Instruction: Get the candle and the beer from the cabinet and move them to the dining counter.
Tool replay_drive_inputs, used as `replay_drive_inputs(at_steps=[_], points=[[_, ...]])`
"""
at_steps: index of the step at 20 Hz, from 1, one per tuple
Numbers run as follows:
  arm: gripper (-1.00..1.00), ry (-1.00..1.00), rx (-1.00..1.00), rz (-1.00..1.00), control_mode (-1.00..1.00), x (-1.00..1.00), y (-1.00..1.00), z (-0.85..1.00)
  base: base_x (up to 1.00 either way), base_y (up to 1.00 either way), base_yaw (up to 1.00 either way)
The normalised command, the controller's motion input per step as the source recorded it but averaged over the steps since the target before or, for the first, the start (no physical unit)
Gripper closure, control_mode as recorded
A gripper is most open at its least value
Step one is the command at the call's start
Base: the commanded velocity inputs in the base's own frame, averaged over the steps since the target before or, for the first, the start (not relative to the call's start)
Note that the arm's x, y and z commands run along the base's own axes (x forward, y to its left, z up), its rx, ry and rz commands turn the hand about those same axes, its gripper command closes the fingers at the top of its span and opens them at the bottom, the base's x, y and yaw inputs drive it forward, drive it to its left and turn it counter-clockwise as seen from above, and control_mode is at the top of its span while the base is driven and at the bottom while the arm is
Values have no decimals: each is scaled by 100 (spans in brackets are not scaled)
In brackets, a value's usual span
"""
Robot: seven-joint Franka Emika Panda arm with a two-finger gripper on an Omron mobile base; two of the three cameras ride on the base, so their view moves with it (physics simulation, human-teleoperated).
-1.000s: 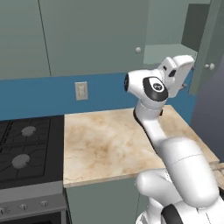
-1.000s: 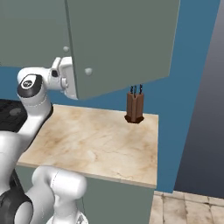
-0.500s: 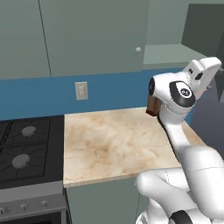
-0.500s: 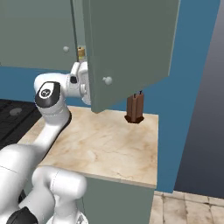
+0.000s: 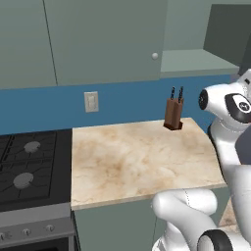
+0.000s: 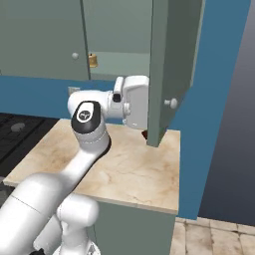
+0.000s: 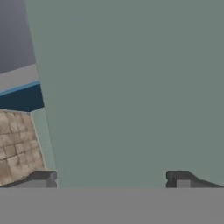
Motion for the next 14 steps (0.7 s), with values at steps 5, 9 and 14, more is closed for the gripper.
replay_drive_inputs(at_steps=[5,9,14], points=[[-100,6,0,-2,-100,-1,-72,-3,0,0,0],[-100,5,0,0,-100,0,-51,-2,0,0,0],[-100,1,3,-1,-100,-11,-24,-1,0,0,0]])
